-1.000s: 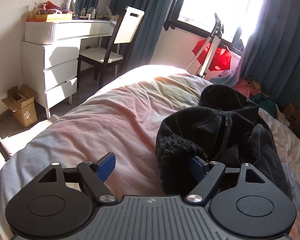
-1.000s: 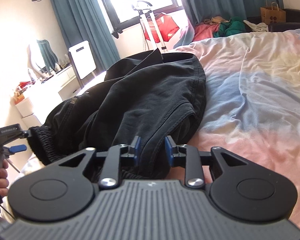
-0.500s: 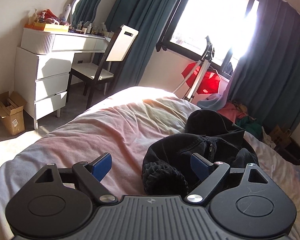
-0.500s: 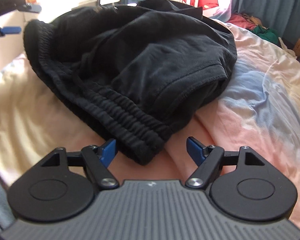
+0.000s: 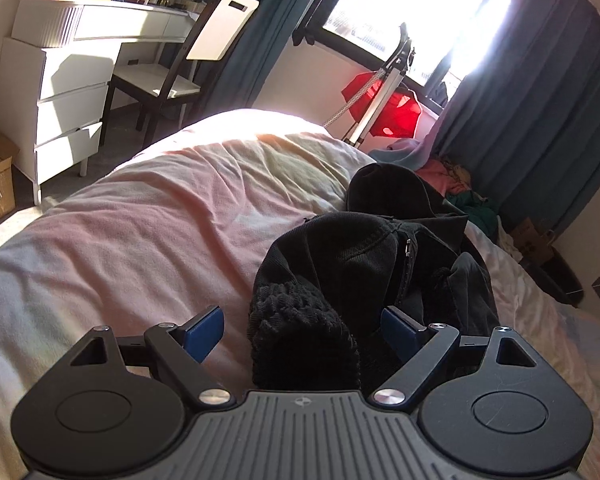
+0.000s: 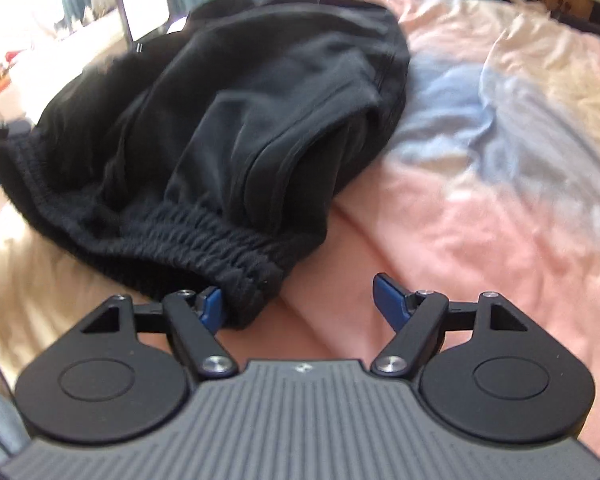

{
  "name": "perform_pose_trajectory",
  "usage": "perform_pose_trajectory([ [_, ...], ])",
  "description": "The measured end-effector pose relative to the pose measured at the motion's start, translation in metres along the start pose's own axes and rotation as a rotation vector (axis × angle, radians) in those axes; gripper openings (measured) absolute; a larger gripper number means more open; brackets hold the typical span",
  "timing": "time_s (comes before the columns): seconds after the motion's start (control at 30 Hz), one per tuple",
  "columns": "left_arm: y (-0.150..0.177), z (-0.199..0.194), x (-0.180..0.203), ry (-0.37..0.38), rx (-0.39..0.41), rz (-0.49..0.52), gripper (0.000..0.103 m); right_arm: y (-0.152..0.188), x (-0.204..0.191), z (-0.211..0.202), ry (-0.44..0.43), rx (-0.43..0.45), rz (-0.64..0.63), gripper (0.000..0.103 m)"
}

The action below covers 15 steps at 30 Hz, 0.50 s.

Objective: Fold clothes

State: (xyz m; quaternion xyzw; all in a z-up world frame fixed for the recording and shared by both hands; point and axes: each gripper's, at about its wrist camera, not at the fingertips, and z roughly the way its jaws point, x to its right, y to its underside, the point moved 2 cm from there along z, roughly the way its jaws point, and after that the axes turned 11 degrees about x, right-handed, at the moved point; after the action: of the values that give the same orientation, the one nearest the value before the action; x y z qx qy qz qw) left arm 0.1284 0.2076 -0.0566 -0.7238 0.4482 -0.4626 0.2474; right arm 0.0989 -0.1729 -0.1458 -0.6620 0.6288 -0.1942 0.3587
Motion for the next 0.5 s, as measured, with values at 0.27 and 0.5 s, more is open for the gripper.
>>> perform_pose_trajectory([
  [0.27, 0.005, 0.001, 0.010, -0.021, 0.025, 0.092, 0.085, -0.020, 0.009, -0.049, -0.290, 0.142, 0.187, 0.077],
  [0.5, 0.011, 0.016, 0.013, -0.030, 0.006, 0.138, 0.074, -0.009, 0.065, -0.001, -0.226, 0.061, 0.664, 0.079],
])
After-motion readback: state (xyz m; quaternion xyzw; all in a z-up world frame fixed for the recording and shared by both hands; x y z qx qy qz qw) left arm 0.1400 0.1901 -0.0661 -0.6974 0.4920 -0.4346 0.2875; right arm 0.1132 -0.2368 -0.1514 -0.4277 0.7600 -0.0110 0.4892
